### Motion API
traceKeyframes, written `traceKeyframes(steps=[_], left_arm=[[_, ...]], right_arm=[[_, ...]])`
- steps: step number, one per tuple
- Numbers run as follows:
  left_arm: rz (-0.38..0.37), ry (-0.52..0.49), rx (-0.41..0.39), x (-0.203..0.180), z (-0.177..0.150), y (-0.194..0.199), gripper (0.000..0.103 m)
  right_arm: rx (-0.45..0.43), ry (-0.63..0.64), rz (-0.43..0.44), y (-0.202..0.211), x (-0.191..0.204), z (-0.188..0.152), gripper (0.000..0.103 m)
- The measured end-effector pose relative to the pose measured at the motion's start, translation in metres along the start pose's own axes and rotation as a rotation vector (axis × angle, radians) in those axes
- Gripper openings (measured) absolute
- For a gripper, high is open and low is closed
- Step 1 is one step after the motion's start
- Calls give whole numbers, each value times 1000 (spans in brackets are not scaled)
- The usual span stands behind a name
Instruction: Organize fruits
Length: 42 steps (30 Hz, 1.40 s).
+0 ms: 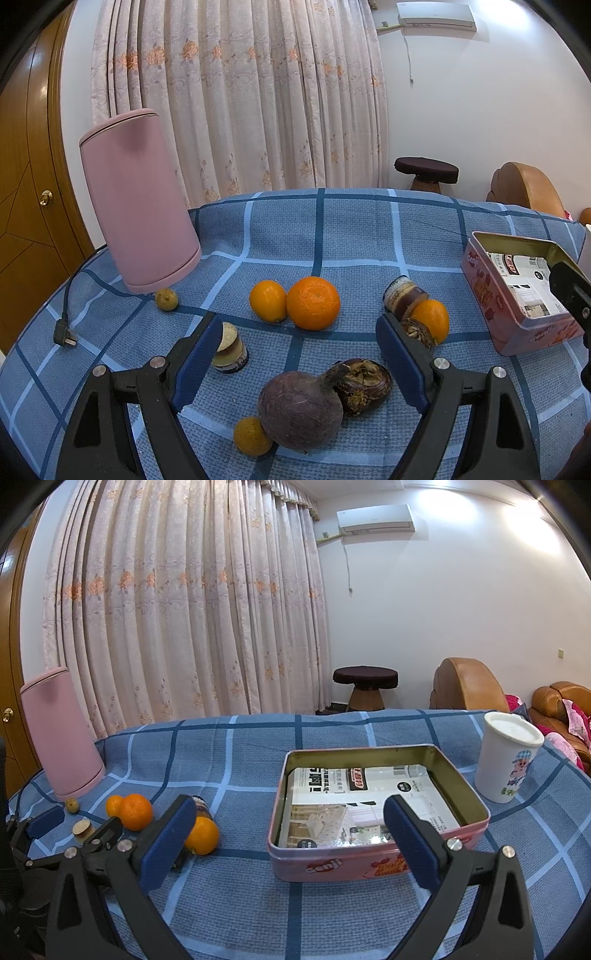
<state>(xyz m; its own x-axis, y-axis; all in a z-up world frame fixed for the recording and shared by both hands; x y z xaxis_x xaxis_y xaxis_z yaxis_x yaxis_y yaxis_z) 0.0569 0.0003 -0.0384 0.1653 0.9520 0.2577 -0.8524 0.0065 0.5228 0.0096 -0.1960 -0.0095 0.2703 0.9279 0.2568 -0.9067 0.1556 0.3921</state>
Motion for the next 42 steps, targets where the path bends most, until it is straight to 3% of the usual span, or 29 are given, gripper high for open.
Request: traceKeyframes(steps=[34,42], left_arm=[[-2,10,9,1,-3,-3,86],[-16,31,27,4,-6,-6,86]], right_arm=[[1,-2,4,1,0,0,103],[12,5,25,2,11,-4,97]])
Point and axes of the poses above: each gripper's, at about its wrist camera, not at the fingertips, and y roughly against the way its jaws point, x to its left, z to its top, the point moved 7 cm from there along -y, roughly the way its jaws point, and after that the axes turned 12 degrees about -y, right-handed, at the moved point
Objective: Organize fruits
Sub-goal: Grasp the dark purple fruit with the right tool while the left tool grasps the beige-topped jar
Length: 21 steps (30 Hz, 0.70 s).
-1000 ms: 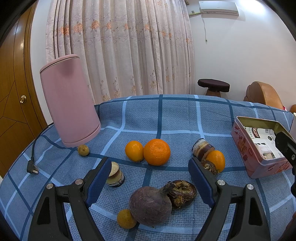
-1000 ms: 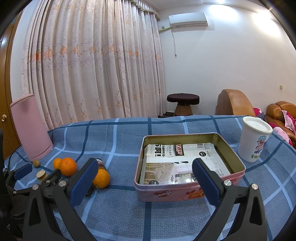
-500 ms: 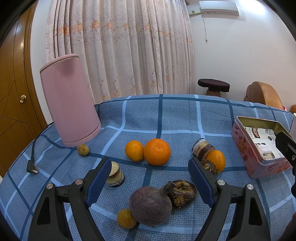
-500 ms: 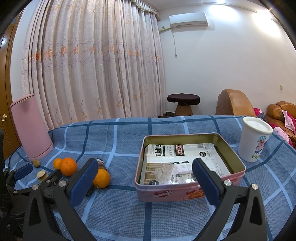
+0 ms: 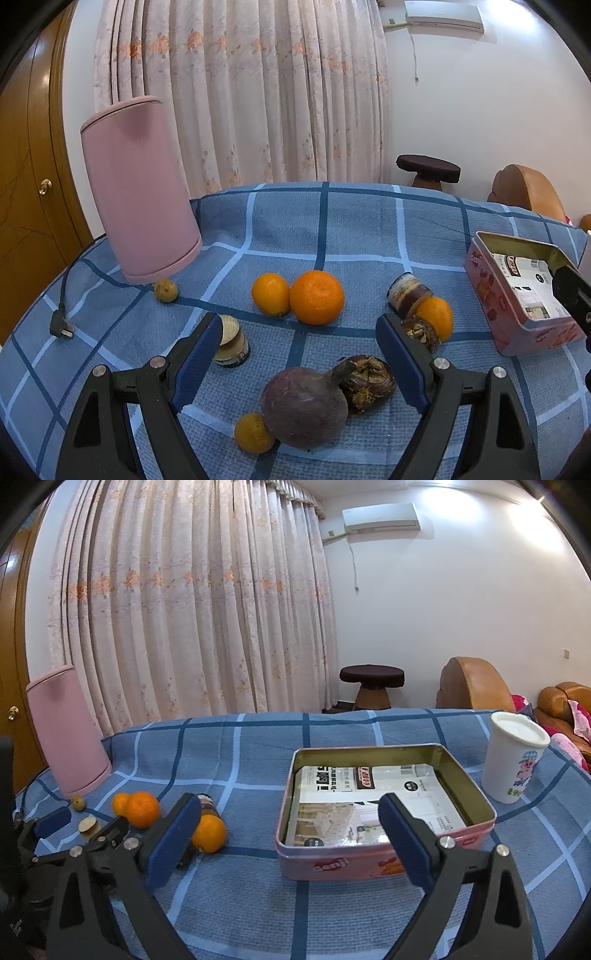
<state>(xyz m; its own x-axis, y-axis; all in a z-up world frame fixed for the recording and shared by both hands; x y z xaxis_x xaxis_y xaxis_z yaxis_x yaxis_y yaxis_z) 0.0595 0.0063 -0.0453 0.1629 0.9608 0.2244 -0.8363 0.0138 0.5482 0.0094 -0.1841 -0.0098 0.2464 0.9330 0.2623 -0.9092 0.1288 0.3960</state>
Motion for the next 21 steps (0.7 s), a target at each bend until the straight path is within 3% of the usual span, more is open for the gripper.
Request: traceKeyframes(steps=[8,13,17,21], left_arm=[[14,-7,28,15,-10,7,86],[37,12,51,53,-30,24,86],[58,12,109,81,-52,29,86],[28,7,149,86,-67,27,86]], right_arm=[[47,14,64,-6,10,-8,92],[167,47,173,-18,31,-27,90],[282,95,276,-26,54,-52,79],[387,153,366,-26,81,-79,71]])
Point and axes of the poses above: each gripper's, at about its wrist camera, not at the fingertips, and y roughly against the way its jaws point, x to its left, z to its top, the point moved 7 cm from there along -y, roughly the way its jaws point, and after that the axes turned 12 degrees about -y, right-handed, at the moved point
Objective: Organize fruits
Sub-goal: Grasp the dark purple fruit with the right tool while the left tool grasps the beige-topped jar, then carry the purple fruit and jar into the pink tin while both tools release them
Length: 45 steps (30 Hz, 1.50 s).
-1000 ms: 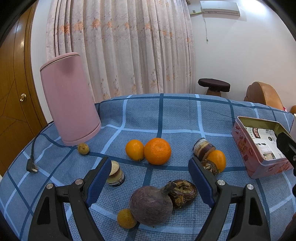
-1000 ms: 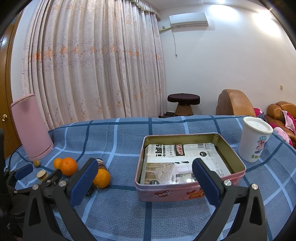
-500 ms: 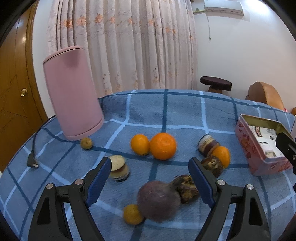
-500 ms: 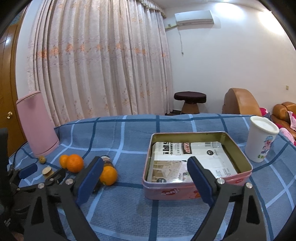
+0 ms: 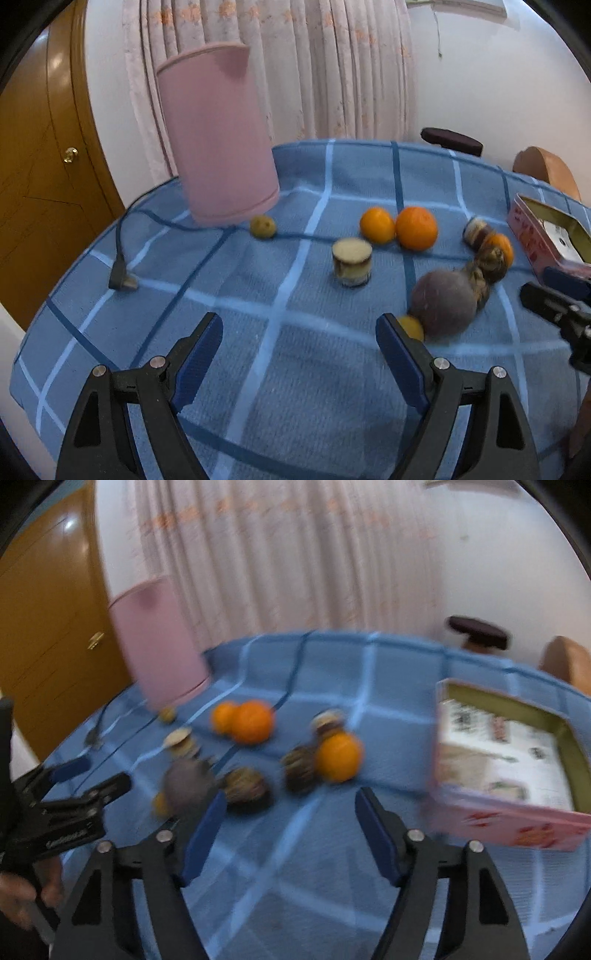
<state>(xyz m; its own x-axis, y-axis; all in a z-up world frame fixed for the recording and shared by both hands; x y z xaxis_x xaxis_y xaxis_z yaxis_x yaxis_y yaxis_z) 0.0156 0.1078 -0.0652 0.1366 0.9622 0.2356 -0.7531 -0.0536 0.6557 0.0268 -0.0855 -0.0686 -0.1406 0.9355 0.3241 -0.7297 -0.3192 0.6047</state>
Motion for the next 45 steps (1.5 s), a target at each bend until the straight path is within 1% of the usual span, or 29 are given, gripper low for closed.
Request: traceKeyframes(steps=[1,2,5,8,11,12,13,14,15,16,17,19,20,22,24,25,26,27,28,30,32,36,38,40,42,44,45], left_arm=[[-8,-6,4,-1,-3,0,86],[-6,-16,6,-2,-4,0,86],[28,-45,1,0,-5,2,86],[53,-65,-2,7,-8,8,86],[49,-59,8,17,-14,11,86],[46,-53,16,20,-17,11,86],[45,-50,21,22,-18,11,86],[47,-46,26,24,-19,10,86],[49,-43,29,24,-19,10,86],[49,-42,29,24,-19,10,86],[45,-41,27,23,-17,10,86],[32,-40,17,19,-12,10,86],[26,-38,12,18,-8,10,86],[19,-34,3,16,1,7,86],[4,-28,-9,12,14,2,86],[-8,-25,-15,10,20,-1,86],[-25,-25,-19,6,28,-5,86],[-37,-29,-23,2,34,-8,86],[-51,-35,-27,-2,42,-13,86],[-58,-37,-14,-8,52,-26,86],[-64,-40,13,-15,59,-43,86],[-55,-49,68,-22,61,-71,85],[-51,-56,78,-24,60,-78,78],[-42,-62,104,-25,57,-87,67],[-72,-49,132,-25,56,-94,57],[-94,-34,128,-25,56,-96,53],[-106,-34,125,-26,57,-96,47]], right_arm=[[31,8,35,-5,8,-5,71],[42,9,51,-7,12,-6,70],[73,-3,126,-12,28,-7,70],[78,17,137,-23,45,-1,71],[121,46,136,-42,57,0,73],[102,68,123,-44,61,1,72],[111,118,111,-50,70,-1,71],[108,147,97,-54,75,-3,69],[108,163,86,-56,77,-4,60],[112,200,55,-59,80,-7,52],[107,219,35,-60,80,-9,51],[110,219,49,-58,80,-9,50],[107,195,65,-55,75,-10,50],[81,170,79,-44,73,-5,50],[25,125,117,-25,68,9,50],[-27,88,136,-10,62,20,50],[-57,70,136,-2,59,27,50],[-100,50,120,8,52,35,50],[-121,46,104,12,49,39,50],[-180,40,40,23,31,48,50],[-194,17,6,26,16,52,50],[-177,-63,-4,25,-9,57,50],[-170,-68,-13,21,-12,57,50],[-163,-55,-23,19,-9,56,50],[-160,-44,-28,18,-5,53,50],[-157,-36,-35,15,-3,51,50],[-155,-36,-38,13,-3,50,50]])
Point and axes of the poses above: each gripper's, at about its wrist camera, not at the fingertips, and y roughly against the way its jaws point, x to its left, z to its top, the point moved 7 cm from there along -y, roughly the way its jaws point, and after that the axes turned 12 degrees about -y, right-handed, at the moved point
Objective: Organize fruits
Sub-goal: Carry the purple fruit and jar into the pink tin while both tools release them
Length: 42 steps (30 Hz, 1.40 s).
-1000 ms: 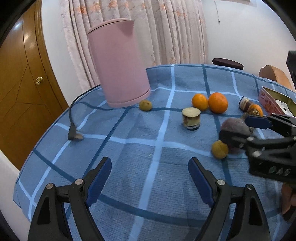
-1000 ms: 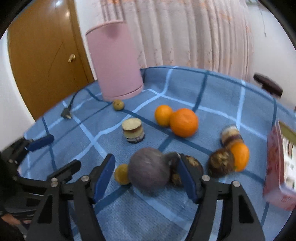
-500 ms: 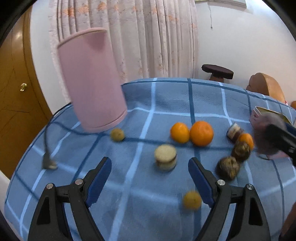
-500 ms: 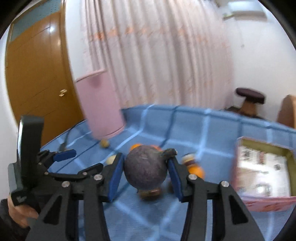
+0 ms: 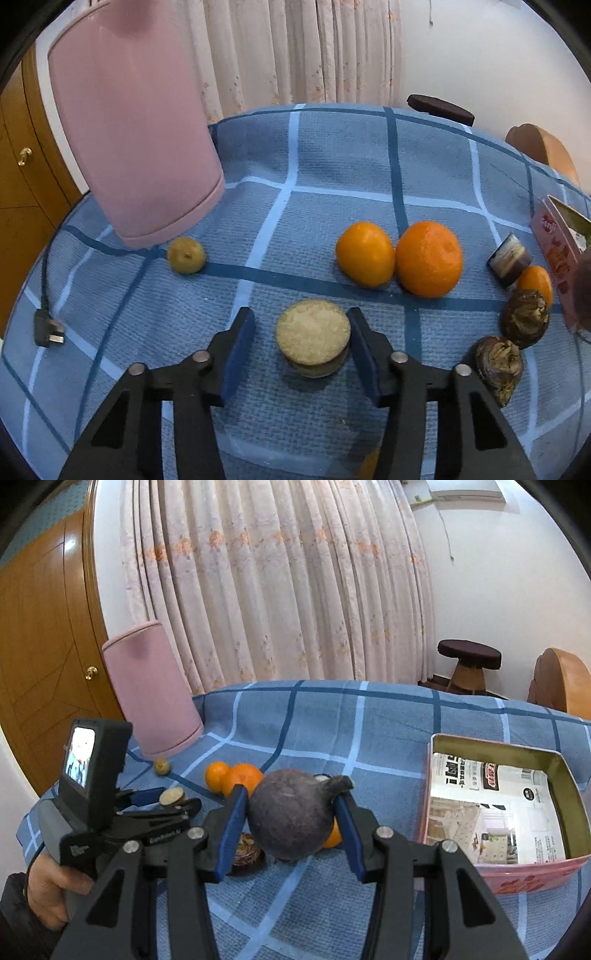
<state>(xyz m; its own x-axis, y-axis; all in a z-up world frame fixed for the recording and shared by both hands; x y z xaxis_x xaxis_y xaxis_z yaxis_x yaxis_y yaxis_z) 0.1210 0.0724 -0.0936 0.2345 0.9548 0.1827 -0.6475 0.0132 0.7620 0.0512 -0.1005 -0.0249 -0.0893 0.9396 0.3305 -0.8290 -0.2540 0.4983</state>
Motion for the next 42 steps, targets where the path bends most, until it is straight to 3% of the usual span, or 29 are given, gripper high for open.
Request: traceKeyframes(steps=[1,4,7,11,19,32,42], left_arm=[[-6,-5,-4,-2,0,1,38],[34,-26,-12,-5,1,3,36],[64,-2,-77,-1,5,17,36],[163,-15,-182,-5,13,42,36],[181,-21,-295,-32,33,77,36],[92,-95,-353,-124,63,95,36],[-29,-177,-364,-215,87,91,36]], right_arm=[[2,-1,-3,-2,-1,-1,50],[7,-6,-12,-5,-4,-3,50],[-9,-1,-18,-1,-4,-2,50],[-59,19,-30,8,-2,4,50],[-128,17,-57,32,-20,17,51],[-190,-26,-236,66,-112,37,51],[-142,-90,-380,76,-195,40,51]])
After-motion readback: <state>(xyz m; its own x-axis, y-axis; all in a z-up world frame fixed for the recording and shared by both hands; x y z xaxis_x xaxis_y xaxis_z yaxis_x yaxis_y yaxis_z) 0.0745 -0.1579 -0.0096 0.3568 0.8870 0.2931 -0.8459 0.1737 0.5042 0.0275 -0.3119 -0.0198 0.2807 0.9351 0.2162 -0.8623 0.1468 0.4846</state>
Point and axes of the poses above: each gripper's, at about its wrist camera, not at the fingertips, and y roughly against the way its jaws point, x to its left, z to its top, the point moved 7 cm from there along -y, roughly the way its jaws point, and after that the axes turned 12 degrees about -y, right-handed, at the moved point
